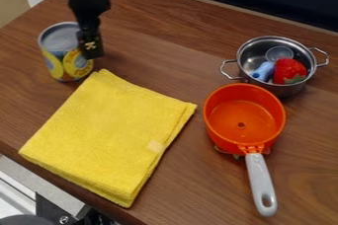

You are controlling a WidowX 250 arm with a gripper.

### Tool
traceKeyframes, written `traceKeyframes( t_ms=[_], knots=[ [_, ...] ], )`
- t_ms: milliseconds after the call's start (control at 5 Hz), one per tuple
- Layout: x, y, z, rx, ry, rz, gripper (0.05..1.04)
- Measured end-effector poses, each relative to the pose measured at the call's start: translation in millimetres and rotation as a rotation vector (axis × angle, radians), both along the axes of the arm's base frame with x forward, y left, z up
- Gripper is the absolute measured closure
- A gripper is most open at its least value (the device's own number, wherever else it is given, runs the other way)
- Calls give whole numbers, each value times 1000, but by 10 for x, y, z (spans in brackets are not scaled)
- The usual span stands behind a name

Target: Moved the can on the left side of the yellow cloth

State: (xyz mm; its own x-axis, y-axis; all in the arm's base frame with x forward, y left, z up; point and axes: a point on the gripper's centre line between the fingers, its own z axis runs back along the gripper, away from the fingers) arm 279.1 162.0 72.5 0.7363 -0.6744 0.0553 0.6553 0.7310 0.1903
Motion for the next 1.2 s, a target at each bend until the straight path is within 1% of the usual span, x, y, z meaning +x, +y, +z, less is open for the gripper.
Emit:
traceKeyframes(
  t_ms=[200, 400, 600, 800, 1000, 1200],
  knots=[
    [-180, 3, -22, 2, 20, -36, 97],
    [-315, -44, 21, -11, 13, -87, 97],
    [-403, -29, 61, -21, 18, -113, 98],
    [-398, -17, 67, -23, 7, -109, 97],
    [-190, 22, 149, -6, -26, -16, 97],
    [5, -121, 211, -29, -18, 35, 97]
  ],
)
